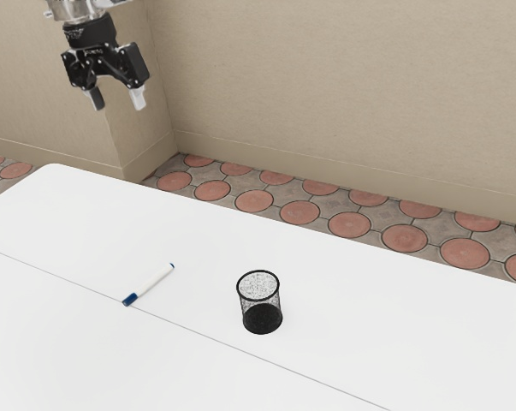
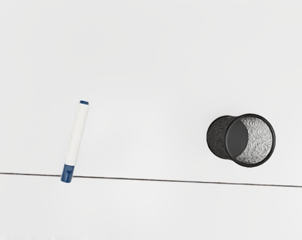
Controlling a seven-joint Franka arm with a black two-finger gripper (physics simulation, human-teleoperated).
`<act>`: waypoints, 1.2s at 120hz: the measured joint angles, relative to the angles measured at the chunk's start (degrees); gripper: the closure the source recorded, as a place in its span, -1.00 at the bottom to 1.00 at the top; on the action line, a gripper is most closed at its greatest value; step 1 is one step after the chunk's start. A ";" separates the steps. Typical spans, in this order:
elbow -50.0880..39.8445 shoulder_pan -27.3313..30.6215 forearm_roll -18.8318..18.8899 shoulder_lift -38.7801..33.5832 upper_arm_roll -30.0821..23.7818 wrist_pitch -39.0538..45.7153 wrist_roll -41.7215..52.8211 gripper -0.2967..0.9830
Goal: Put the marker into the pen holder.
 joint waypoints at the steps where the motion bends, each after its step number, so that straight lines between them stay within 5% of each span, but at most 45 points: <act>1: -0.08 0.09 0.00 0.01 0.00 0.03 0.02 -0.54; 15: -1.30 0.47 2.08 1.85 0.02 0.44 0.29 -0.54; 32: -4.00 -0.53 3.86 12.89 0.58 3.10 0.31 -0.54; 62: -36.99 -5.74 6.36 7.64 8.48 23.01 0.20 -0.54; 86: -49.08 -6.08 11.43 7.08 8.84 41.68 1.72 -0.39; 111: -50.94 -6.60 15.11 8.14 8.77 53.60 3.47 -0.13; 144: -52.46 -5.37 15.96 9.90 8.76 59.32 5.12 0.08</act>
